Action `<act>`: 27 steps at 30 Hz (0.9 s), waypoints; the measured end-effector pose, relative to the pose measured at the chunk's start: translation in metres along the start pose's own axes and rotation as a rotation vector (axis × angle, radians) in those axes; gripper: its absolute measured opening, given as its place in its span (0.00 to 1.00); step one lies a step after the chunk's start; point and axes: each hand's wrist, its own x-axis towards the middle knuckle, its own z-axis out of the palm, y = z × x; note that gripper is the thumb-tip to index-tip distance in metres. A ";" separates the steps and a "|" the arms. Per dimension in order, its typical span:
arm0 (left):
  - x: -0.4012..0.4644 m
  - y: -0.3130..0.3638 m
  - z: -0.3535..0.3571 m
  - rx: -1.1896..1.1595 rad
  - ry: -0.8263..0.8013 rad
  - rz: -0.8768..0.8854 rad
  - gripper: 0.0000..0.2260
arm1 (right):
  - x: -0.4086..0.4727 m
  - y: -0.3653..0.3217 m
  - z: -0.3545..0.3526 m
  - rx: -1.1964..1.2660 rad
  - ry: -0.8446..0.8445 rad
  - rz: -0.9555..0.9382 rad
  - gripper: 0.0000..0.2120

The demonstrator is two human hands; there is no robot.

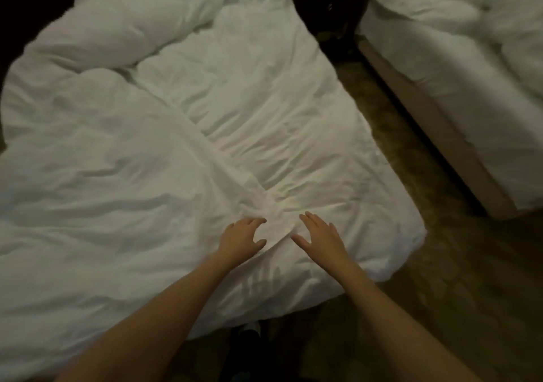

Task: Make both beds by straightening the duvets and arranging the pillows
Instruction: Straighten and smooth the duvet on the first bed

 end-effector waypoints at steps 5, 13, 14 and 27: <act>0.020 -0.003 0.073 -0.073 0.106 -0.102 0.24 | 0.067 0.037 0.042 0.035 -0.090 -0.110 0.30; 0.041 -0.012 0.143 0.021 0.694 -0.120 0.09 | 0.146 0.072 0.075 0.145 -0.057 -0.364 0.27; 0.041 -0.013 0.148 0.030 0.738 -0.118 0.09 | 0.151 0.072 0.076 0.182 -0.058 -0.386 0.26; 0.041 0.048 0.164 -0.556 0.857 -0.554 0.06 | 0.147 0.092 0.088 0.376 -0.062 -0.536 0.13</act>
